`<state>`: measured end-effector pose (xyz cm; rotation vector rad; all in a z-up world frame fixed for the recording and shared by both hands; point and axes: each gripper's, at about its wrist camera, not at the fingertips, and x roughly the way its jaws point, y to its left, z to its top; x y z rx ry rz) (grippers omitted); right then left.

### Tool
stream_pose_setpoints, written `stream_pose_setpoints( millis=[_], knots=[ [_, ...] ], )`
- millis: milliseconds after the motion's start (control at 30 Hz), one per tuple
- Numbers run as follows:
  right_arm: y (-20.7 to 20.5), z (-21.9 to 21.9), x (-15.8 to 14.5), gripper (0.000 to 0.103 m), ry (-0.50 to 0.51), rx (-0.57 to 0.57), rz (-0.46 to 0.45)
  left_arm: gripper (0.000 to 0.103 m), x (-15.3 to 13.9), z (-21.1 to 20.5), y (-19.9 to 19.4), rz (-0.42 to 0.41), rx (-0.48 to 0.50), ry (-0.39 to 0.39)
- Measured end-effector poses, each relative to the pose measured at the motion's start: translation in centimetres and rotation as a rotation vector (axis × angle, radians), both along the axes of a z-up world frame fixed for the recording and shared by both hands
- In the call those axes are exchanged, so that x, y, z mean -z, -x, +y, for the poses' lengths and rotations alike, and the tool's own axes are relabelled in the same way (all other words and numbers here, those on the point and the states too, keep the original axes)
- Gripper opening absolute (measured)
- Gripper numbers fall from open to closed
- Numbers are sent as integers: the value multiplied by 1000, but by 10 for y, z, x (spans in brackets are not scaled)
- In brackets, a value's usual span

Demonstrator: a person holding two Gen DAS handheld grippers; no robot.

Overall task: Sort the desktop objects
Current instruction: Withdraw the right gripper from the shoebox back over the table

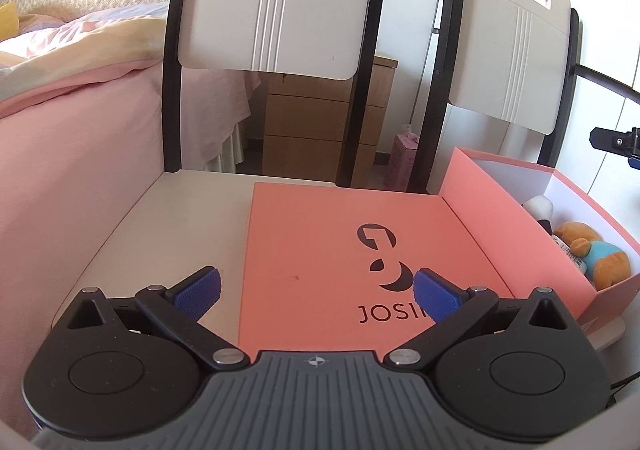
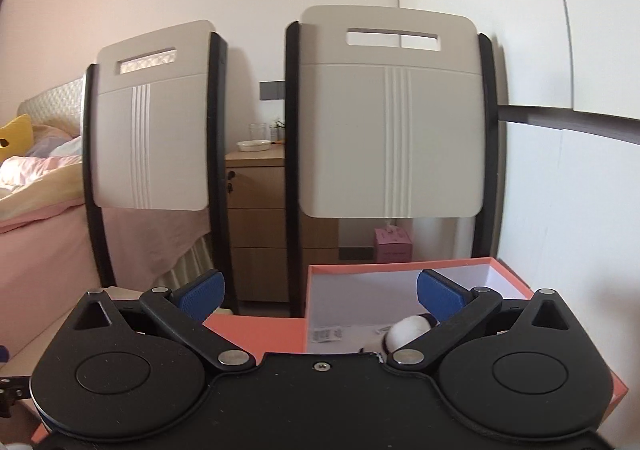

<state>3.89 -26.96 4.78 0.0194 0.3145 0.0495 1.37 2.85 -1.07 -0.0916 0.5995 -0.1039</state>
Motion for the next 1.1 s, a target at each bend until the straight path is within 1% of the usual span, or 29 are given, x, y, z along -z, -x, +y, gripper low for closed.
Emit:
stream_pose_setpoints(
  millis=[300, 533, 600, 733, 933, 1100],
  knots=[
    [18, 61, 9, 102, -31, -128, 20, 103, 2, 27, 6, 5, -27, 15],
    [29, 93, 25, 102, -108, -206, 28, 103, -1, 52, 14, -14, -60, 36],
    [34, 99, 29, 102, -141, -238, 17, 103, -1, 56, 15, -17, -68, 34],
    [37, 112, 39, 102, -152, -255, 3, 103, -1, 64, 17, -24, -80, 39],
    [24, 122, 58, 102, -147, -268, 61, 103, 3, 71, 11, -16, -89, 37],
    [20, 120, 62, 102, -200, -271, 77, 103, 4, 78, 10, -14, -103, 45]
  ],
)
